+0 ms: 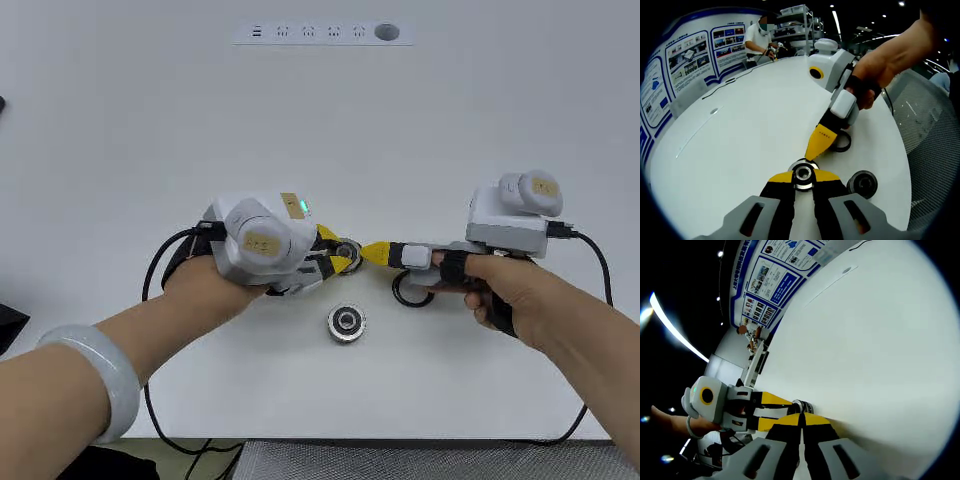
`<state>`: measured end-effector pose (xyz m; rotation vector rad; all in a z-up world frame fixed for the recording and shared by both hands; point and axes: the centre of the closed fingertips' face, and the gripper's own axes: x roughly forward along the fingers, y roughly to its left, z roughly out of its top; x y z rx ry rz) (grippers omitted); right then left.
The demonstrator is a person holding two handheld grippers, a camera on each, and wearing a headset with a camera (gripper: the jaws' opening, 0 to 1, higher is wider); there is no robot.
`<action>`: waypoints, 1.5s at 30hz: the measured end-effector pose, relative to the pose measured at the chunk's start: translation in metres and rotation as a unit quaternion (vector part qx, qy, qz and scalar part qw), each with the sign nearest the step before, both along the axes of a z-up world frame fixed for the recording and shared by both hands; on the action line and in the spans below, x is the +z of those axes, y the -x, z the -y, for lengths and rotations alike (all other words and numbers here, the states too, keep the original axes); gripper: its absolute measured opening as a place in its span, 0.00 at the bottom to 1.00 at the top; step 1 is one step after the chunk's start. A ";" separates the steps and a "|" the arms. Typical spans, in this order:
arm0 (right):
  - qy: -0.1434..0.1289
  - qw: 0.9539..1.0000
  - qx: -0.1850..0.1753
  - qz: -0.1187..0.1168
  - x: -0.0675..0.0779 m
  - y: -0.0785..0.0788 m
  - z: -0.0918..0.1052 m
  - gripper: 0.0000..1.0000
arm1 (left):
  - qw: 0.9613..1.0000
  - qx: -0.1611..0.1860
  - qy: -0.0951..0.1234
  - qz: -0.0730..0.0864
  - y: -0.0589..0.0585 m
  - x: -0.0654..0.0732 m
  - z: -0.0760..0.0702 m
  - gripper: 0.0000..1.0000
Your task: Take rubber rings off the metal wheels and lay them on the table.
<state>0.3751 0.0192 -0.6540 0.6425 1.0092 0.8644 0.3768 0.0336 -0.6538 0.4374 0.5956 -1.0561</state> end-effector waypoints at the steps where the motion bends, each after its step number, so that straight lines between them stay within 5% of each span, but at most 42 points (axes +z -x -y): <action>1: 0.002 1.000 0.002 0.003 0.000 0.000 0.000 0.02 | 1.000 0.000 0.000 0.000 0.000 0.000 0.000 0.13; 31: -0.003 1.000 0.000 0.007 0.008 0.003 -0.006 0.01 | 1.000 -0.003 -0.003 0.000 0.000 -0.001 0.000 0.13; 45: -0.027 1.000 0.014 0.005 0.020 0.009 -0.018 0.01 | 1.000 -0.004 -0.003 0.001 0.000 0.000 0.001 0.13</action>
